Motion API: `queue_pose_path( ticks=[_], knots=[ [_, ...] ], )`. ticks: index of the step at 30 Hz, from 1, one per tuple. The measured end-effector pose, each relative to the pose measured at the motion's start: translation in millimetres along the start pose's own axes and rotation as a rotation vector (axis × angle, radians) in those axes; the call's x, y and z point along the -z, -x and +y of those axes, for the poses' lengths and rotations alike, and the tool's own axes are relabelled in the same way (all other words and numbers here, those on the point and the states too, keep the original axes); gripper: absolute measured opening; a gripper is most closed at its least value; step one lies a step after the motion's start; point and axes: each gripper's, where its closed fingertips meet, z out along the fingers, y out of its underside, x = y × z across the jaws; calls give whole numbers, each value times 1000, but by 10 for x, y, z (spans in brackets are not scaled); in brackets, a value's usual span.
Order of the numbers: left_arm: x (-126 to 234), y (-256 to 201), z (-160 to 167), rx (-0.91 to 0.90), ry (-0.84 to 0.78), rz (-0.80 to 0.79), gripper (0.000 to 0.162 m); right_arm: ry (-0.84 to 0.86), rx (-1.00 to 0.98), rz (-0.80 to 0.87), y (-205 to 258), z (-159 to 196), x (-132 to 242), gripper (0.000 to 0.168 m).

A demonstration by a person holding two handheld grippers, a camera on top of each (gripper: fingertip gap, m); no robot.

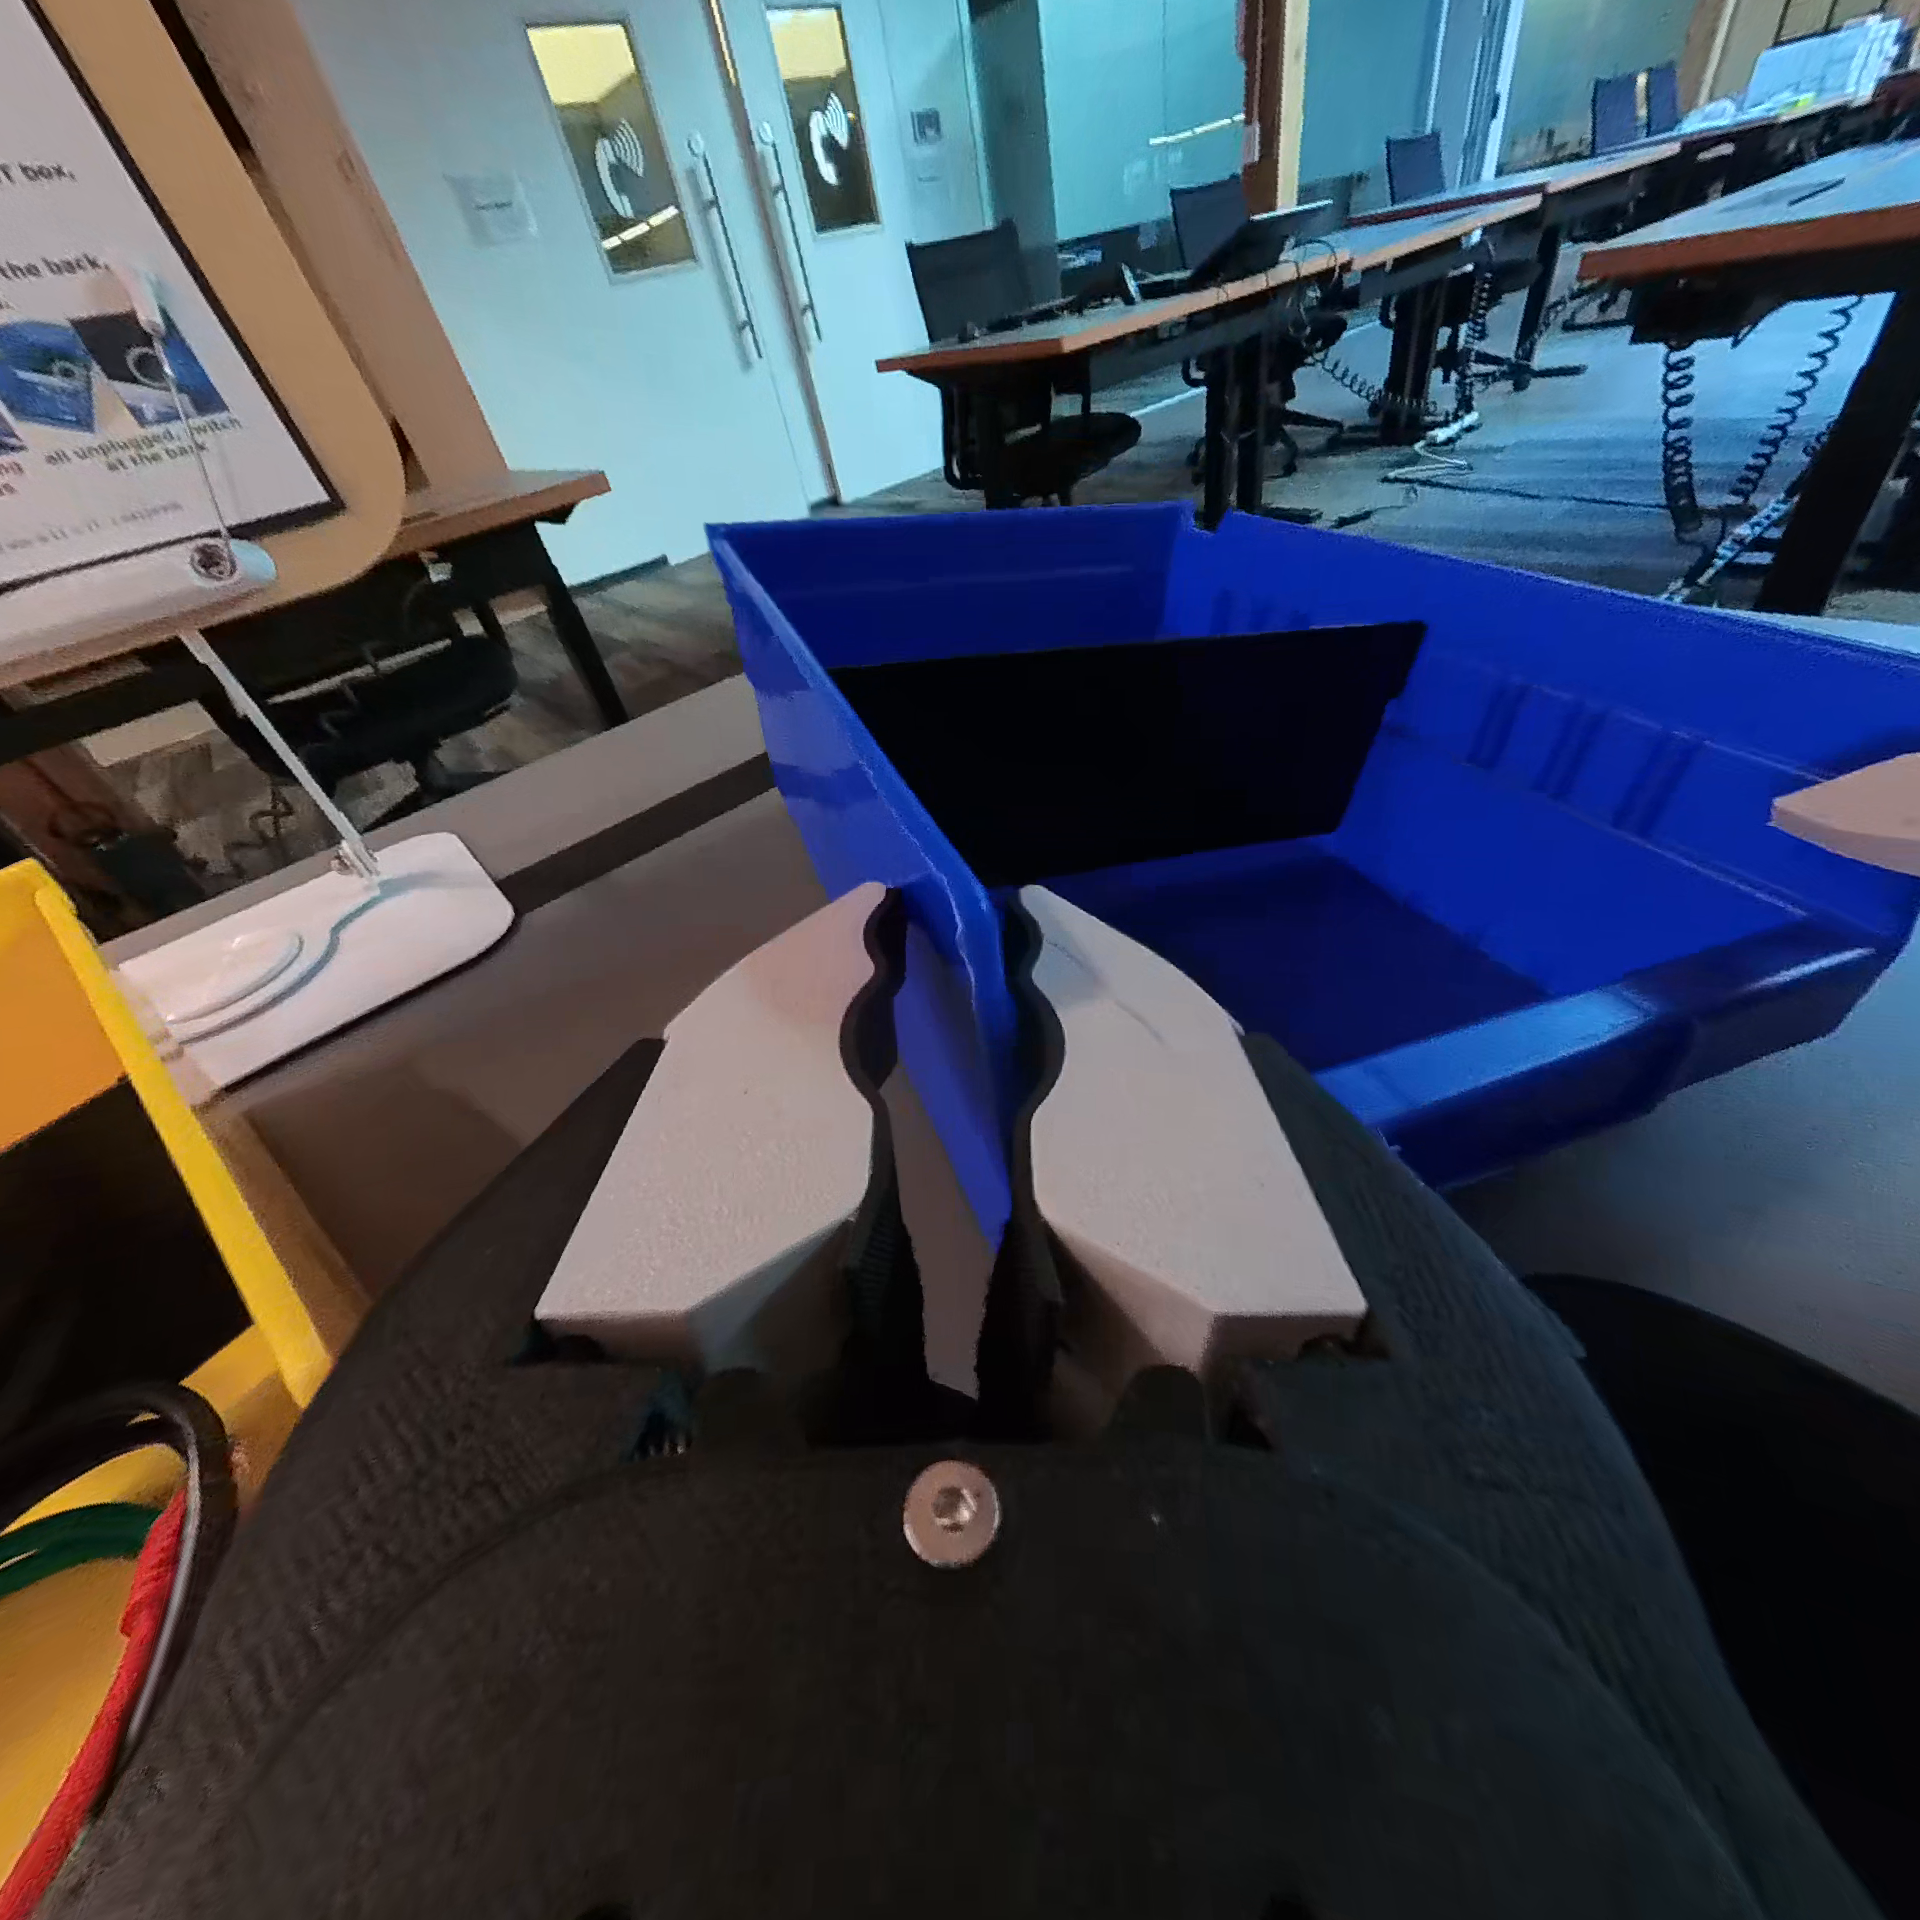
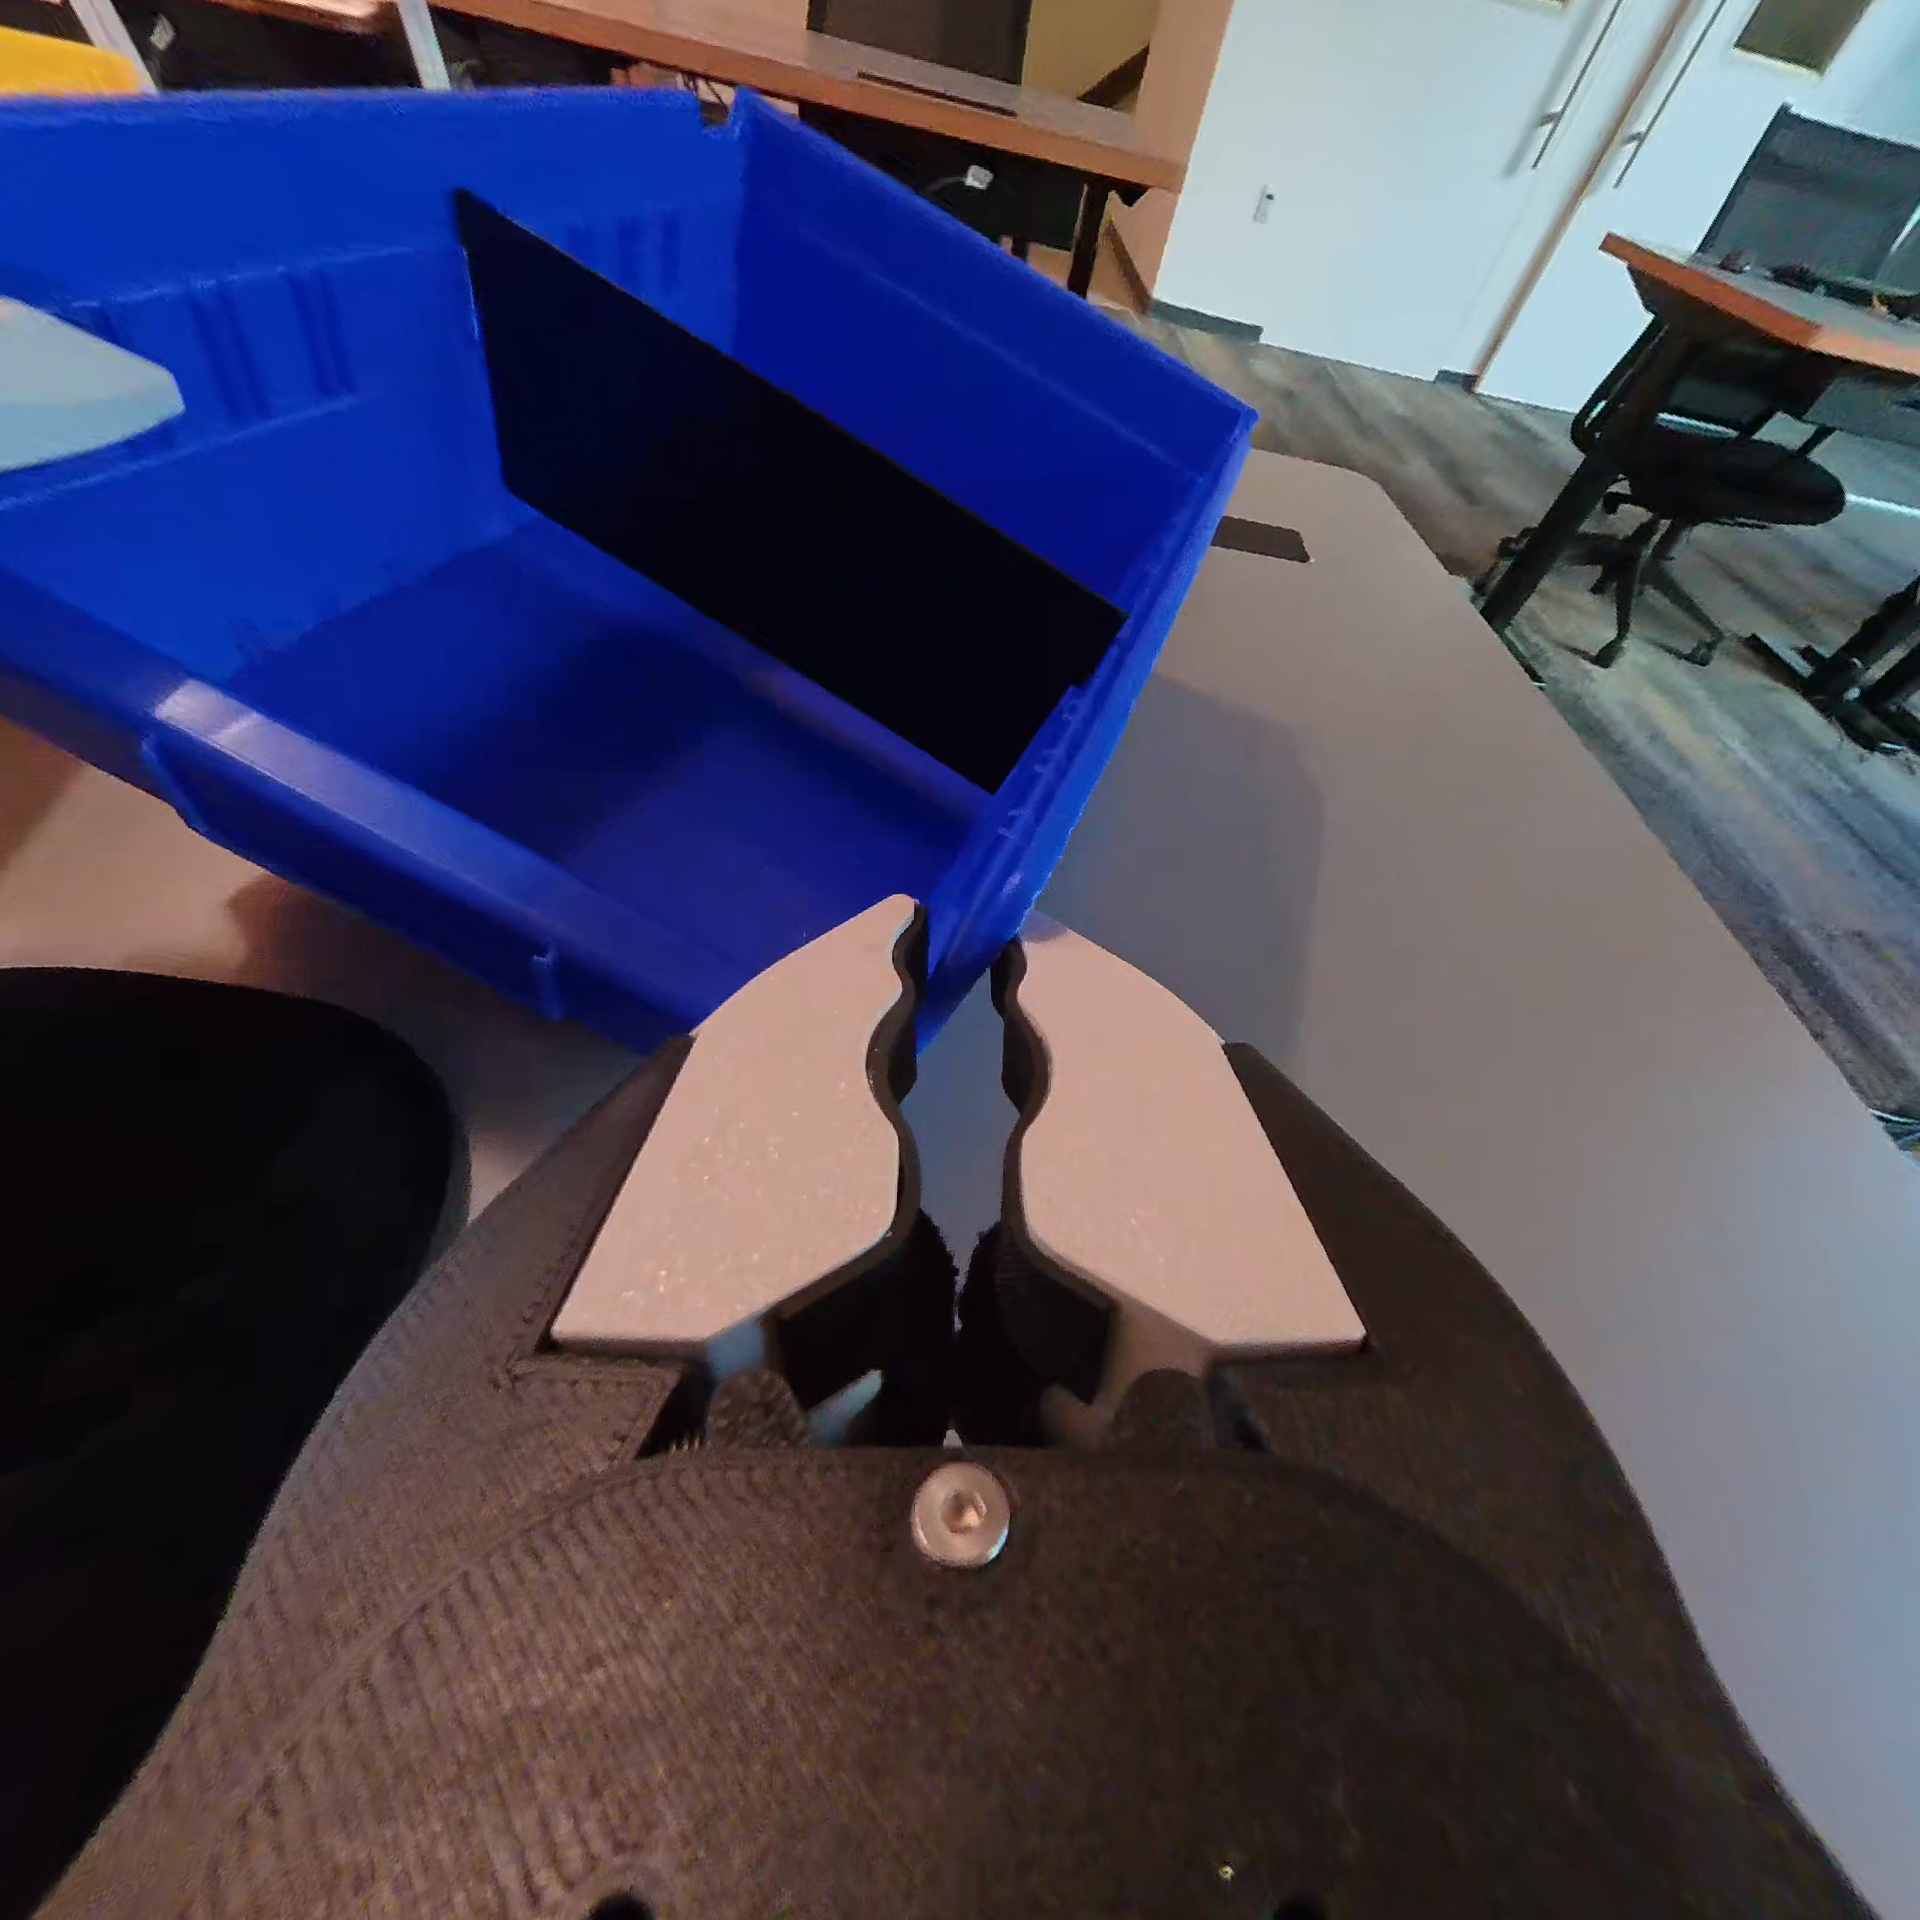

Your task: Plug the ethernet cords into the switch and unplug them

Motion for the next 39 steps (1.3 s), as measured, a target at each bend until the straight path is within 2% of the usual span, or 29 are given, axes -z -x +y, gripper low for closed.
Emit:
queue_pose_path(
  ticks=[4,6,10,12,14,17,19,22,24,26,31,39],
  knots=[
    [3,-67,207,3,101,96,26,-27,-53,-50,-13,-18,9,12],
    [45,-141,293,25,163,168,44,-49,-63,-85,11,-37,17,16],
    [350,-91,-51,-80,85,205,50,-109,-75,-63,-54,-189,107,42],
    [576,0,-36,-172,127,229,50,-173,-2,-43,-57,-374,210,51],
    [761,225,196,-300,248,206,50,-219,117,-73,71,-548,295,54],
    [893,624,665,-511,454,156,48,-228,302,-232,531,-654,315,57],
    [956,745,949,-597,601,184,48,-144,414,-336,849,-531,218,64],
    [952,871,1160,-671,690,174,49,95,576,-412,1108,-113,-20,80],
    [944,992,1180,-718,691,115,32,172,679,-374,1112,57,-159,68],
    [982,1024,1191,-738,687,118,32,171,735,-369,1149,98,-228,51],
    [1166,1167,1242,-727,699,132,32,235,809,-368,1121,178,-306,38],
    [1695,1736,1405,-591,728,42,37,232,775,-358,1095,183,-307,39]
  ],
)
